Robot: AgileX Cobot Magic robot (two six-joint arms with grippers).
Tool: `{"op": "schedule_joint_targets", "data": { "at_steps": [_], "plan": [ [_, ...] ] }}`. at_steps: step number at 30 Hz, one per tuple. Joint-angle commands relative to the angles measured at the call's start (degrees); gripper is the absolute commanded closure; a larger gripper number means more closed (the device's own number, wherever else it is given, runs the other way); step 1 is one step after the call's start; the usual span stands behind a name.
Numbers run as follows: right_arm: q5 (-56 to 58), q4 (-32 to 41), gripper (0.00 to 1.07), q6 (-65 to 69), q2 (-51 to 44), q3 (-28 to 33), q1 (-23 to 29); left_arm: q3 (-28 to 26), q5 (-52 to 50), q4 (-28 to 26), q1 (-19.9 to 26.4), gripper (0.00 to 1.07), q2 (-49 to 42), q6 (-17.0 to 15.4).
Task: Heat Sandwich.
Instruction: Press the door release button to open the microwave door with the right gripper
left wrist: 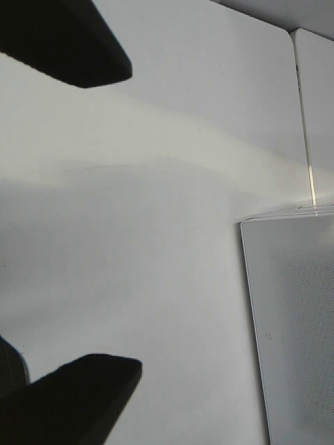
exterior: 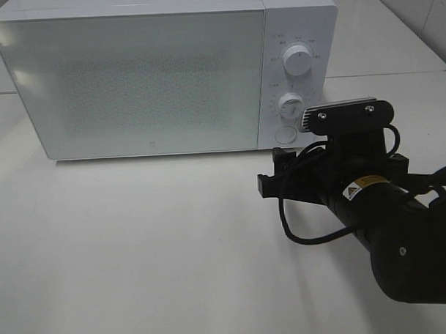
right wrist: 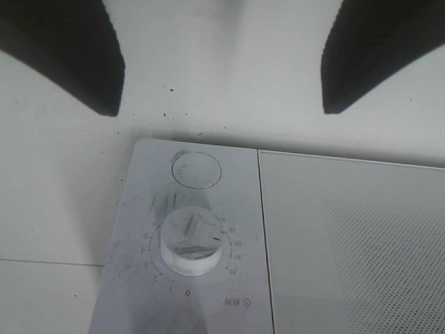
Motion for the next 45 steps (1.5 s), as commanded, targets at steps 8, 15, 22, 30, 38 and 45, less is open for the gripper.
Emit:
{"op": "schedule_joint_targets", "data": {
  "at_steps": [8,15,22,30,38,45],
  "plan": [
    [-0.23,0.74,0.32,3.78,0.11,-0.92,0.34,0.17,-0.92,-0.23,0.11,0.05,-1.32,-0.17],
    [-0.23,0.74,0.32,23.2,0.11,-0.92,0.34,0.17,-0.92,-0.23,0.11,0.05,-1.32,-0.17],
    [-0.23,0.74,0.32,48.7,0.11,-0.92,0.34,0.17,-0.92,-0.23,0.11,0.05,-1.32,-0.17],
    [0.46,0.97,0.38,81.42,0.11,-0.92,0.34,0.17,-0.92,-0.23,0.11,0.05,-1.32,-0.17],
    [2.86,2.58,0.59,95.97,0.11,-0.92,0.11,0.17,-0.92,-0.23,0.11,0.05,-1.32,-0.17],
    [4.07,3.38,1.07,95.11,0.11,-0.92,0.0,0.17,-0.92,-0.23,0.11,0.05,-1.32,-0.17]
  ]
}}
